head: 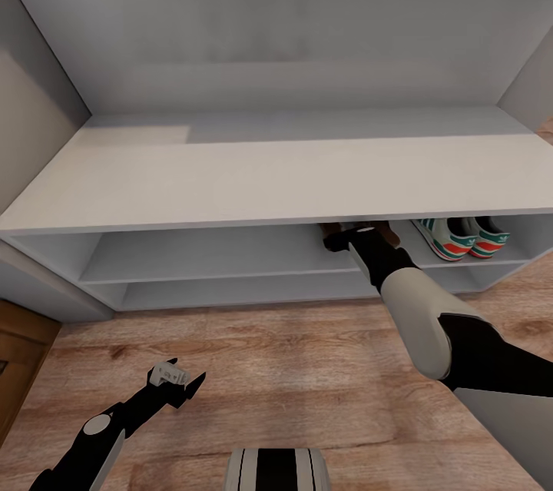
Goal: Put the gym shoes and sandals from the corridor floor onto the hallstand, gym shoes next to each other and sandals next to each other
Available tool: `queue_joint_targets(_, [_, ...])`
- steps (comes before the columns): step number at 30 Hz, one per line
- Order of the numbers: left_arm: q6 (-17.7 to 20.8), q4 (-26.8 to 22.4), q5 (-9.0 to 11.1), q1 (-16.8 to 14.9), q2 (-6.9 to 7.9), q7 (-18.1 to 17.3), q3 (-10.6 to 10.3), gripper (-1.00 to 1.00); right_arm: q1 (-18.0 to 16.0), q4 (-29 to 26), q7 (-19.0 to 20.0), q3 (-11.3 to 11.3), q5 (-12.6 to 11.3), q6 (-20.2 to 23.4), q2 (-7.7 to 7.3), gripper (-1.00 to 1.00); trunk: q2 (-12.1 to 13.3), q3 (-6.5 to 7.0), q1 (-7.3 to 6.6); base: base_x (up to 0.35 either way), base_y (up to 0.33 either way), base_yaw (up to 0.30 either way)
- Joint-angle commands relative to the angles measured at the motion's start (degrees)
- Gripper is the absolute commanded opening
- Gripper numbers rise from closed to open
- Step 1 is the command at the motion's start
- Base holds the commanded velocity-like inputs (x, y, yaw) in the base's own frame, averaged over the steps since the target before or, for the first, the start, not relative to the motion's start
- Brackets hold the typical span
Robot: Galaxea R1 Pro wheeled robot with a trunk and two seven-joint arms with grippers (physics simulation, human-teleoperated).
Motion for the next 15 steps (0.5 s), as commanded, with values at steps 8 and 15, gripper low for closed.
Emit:
queue_joint_targets(8, [0.0,0.0,0.0,0.01,0.0,0.0,0.0,1.0,0.0,0.0,0.0,0.0,-0.04,0.0,-0.36,1.0,0.0,0.0,0.0,0.0,0.0,0.0])
queue_joint_targets(15, [0.0,0.0,0.0,0.03,0.0,0.0,0.0,1.0,0.0,0.0,0.0,0.0,-0.05,-0.04,-0.46,1.0,0.0,0.0,0.0,0.0,0.0,0.0])
